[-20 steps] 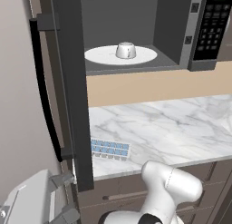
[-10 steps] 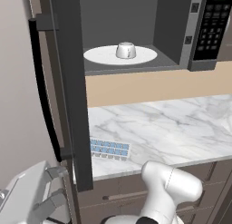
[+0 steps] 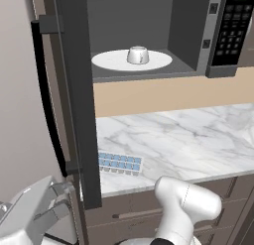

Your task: Pick the mug from the counter and place it inside the microwave. Then close the microwave.

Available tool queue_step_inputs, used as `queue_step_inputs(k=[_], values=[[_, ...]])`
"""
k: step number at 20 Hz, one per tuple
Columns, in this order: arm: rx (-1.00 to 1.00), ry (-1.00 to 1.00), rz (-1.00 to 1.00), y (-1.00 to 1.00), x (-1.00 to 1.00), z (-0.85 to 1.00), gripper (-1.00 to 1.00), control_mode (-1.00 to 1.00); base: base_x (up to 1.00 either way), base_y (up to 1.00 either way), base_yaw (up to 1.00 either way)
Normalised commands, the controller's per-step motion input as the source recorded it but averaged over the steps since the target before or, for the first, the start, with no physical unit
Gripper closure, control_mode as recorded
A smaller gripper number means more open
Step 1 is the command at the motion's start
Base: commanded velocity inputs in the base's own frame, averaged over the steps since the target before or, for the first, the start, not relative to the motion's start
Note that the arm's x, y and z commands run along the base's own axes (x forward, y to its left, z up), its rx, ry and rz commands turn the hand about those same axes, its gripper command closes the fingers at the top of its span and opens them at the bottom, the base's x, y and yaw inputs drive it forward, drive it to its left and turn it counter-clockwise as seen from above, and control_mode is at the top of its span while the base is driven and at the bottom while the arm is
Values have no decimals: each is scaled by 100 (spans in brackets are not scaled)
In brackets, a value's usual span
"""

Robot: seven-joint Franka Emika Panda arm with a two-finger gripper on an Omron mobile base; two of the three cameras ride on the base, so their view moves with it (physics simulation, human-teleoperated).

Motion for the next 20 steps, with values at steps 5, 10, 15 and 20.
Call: queue_step_inputs(k=[5,10,15,20], values=[[0,5,-2,8,8,0,-100,-100,0,0,0],[-2,1,-2,31,0,0,-100,-100,0,0,0],[-2,1,-3,40,0,-8,-100,-100,0,0,0],[-3,2,-4,37,0,-20,-100,-100,0,0,0]])
